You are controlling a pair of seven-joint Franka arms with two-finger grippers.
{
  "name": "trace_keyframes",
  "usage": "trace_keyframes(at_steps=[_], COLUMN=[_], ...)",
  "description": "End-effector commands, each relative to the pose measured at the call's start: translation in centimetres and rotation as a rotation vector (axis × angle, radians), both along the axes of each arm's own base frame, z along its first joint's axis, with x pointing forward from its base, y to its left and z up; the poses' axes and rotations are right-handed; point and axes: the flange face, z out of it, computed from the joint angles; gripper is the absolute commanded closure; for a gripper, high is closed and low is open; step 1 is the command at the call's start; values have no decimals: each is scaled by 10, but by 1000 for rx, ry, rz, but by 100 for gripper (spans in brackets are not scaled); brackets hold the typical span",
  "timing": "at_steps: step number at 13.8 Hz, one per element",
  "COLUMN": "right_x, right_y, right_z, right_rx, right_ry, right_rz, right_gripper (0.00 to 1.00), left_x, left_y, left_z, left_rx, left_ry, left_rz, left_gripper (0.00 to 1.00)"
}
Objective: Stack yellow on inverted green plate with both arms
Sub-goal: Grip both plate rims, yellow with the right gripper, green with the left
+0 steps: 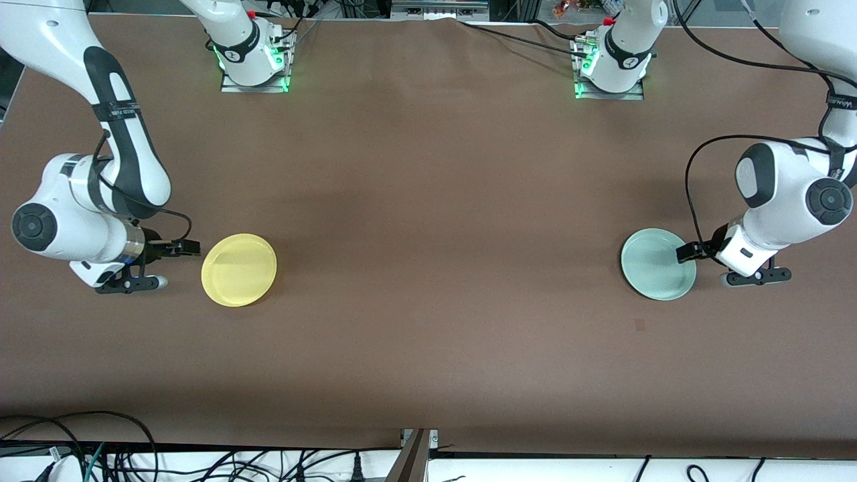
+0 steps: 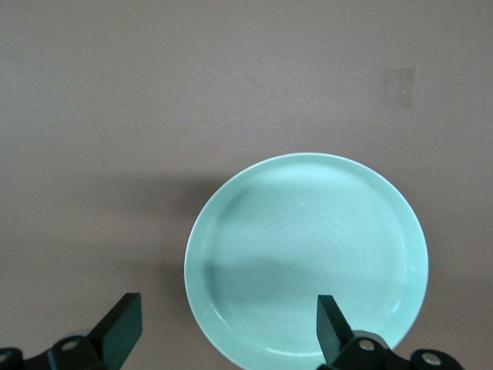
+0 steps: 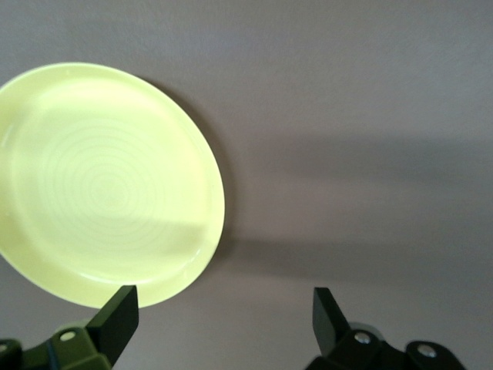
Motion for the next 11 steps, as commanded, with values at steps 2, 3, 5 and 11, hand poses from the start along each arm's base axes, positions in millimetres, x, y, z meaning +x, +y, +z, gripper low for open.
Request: trace_keyframes(at_steps=[2, 3, 5, 11], right_x=[-27, -27, -26, -28], right_y=[-2, -3, -5, -5], right_z=[-28, -33, -40, -64], right_rx=[10, 19, 47, 76], right_ry=[-62, -59, -66, -59], right_rz=[-37, -51, -94, -142], right_gripper=[0, 0, 0, 0], left_x=[2, 0, -2, -5], left_y=[13, 18, 24, 30], left_z=[-21, -26, -38, -62], left_rx=[43, 58, 56, 43], left_ry=[17, 29, 44, 59], left_rz=[-49, -61, -59, -51], left_gripper=[0, 0, 0, 0])
